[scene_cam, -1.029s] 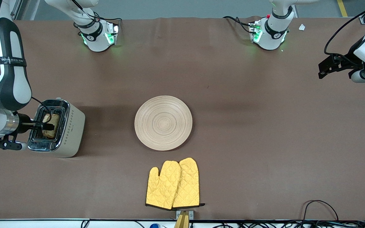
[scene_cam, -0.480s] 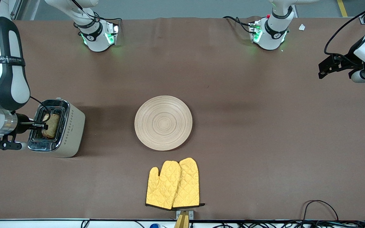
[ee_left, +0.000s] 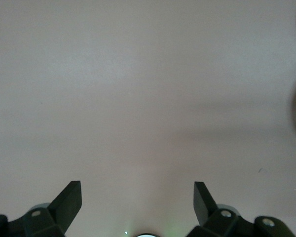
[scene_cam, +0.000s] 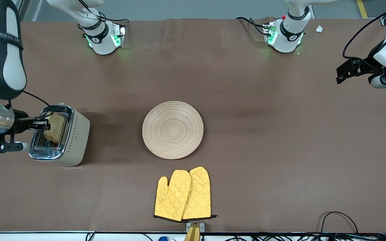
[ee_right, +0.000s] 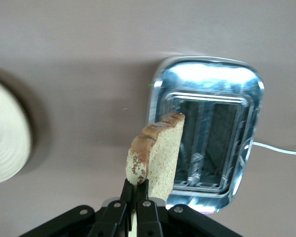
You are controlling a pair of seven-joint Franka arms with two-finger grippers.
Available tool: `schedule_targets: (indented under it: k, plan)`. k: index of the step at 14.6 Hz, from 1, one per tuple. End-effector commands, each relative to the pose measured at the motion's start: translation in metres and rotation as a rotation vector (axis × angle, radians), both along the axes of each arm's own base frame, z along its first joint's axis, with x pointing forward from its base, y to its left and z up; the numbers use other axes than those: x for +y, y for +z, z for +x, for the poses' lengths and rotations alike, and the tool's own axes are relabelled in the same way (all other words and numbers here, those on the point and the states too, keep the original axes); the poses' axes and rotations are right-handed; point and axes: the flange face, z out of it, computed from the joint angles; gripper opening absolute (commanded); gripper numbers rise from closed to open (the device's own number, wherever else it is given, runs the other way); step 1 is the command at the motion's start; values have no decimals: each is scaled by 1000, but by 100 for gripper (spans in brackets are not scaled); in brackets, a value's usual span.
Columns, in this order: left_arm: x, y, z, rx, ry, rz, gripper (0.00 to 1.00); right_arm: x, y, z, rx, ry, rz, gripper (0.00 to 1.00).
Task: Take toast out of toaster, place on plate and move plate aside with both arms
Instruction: 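Grasp the bread slice with the right gripper and lift it out, then carry the bread slice with the right gripper over the wooden plate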
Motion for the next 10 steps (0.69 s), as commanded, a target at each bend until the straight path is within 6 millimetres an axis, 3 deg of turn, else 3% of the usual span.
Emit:
schedule_targets:
  k: [1,2,5,8,10]
  plan:
    - [1,5,2,-1,1,13,100,58,11,-4,7,-26,-8,4]
    - [2,5,2,-3,1,14,100,78,9,-5,2,-44,-12,4]
    - [1,2,4,2,1,14,100,181,1,-15,-49,-12,-27,4]
    - [1,-1,6,8,-1,14,100,261,-33,-19,-103,-97,-35,4]
    - [2,2,7,1,-5,14,100,304,-59,-27,-115,-147,-42,4]
